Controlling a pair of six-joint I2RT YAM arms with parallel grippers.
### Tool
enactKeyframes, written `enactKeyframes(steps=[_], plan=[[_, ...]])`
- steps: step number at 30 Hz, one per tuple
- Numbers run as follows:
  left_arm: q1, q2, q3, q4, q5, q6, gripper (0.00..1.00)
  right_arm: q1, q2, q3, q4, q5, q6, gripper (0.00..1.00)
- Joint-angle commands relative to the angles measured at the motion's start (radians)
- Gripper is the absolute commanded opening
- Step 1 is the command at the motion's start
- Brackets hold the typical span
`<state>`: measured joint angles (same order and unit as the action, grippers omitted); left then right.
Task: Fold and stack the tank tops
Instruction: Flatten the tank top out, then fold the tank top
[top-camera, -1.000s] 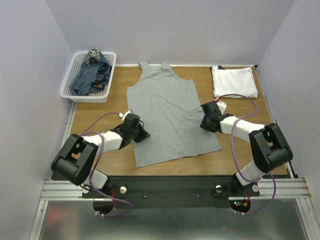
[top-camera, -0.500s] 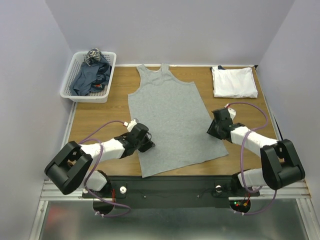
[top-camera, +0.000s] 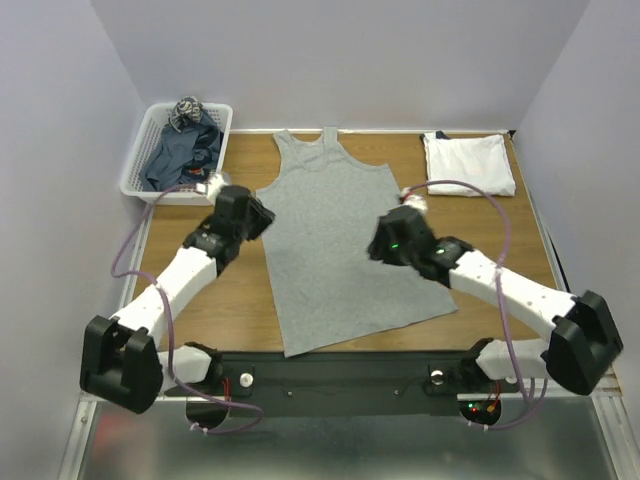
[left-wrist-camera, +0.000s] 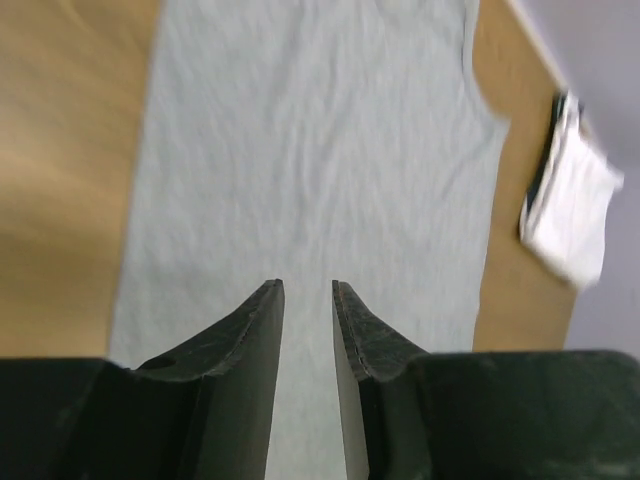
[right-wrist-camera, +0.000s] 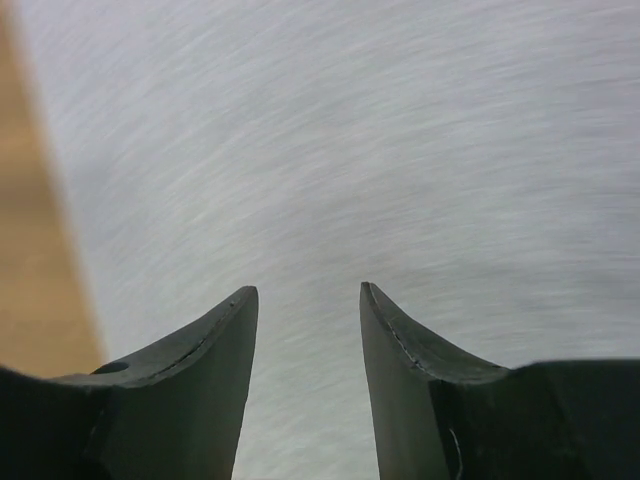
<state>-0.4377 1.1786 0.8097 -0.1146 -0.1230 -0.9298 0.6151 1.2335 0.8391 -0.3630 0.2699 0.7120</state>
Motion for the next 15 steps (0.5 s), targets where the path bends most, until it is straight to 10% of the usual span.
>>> enactKeyframes(steps=[1,15], plan=[[0.157,0.175,0.135,0.059,0.037,0.178,0.37,0.297,0.131,0.133,-0.047,0.097,0.082,0.51],[0.281,0.713,0.58,-0.031,0.048,0.356,0.31,0.755,0.561,0.432,-0.048,0.129,0.127,0.38]])
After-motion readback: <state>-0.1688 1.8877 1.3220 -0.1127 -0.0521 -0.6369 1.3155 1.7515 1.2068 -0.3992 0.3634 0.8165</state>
